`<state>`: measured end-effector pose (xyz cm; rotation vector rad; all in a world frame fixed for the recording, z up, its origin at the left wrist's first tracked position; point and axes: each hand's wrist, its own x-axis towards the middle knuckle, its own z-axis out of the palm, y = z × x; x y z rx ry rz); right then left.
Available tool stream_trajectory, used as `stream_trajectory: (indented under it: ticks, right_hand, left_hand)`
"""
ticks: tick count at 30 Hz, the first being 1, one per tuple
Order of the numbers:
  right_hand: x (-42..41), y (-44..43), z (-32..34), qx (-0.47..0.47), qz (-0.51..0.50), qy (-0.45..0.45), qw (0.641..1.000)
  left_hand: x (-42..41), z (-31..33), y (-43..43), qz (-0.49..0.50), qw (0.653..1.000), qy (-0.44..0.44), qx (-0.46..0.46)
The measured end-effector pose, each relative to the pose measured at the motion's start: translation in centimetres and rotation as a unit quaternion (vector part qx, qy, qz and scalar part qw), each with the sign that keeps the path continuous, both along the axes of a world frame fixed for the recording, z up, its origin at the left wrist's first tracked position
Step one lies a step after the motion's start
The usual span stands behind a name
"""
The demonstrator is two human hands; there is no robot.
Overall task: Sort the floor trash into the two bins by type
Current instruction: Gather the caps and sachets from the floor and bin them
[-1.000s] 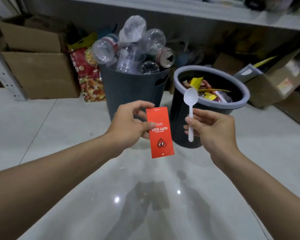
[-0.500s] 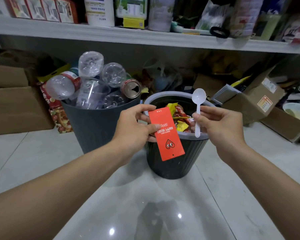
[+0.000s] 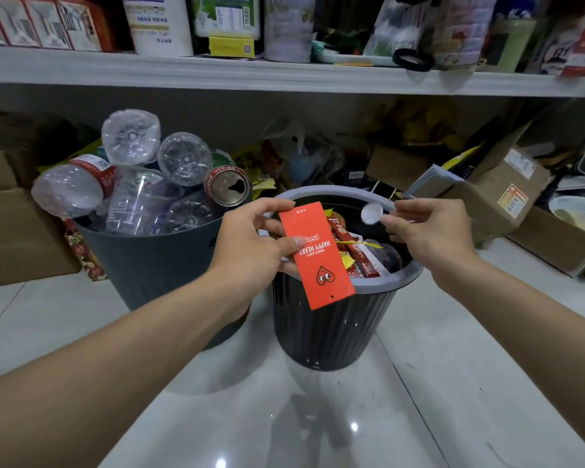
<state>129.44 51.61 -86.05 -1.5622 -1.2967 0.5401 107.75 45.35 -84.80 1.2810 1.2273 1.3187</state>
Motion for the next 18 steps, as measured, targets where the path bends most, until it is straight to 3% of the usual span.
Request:
stream_trajectory:
  ticks: [8,18]
  right_hand:
    - [-0.4,-0.3,-0.5,0.013,-0.001,-0.125,0.992]
    - [-0.8,-0.3,0.1,0.026,0.024,-0.157,0.987]
  left_hand:
    - [0.6,-0.1,2.5,0.02,1.0,0.008,0.003]
    - [1.1,-0.6,6.0,0.045,0.998,0.023,-0.025]
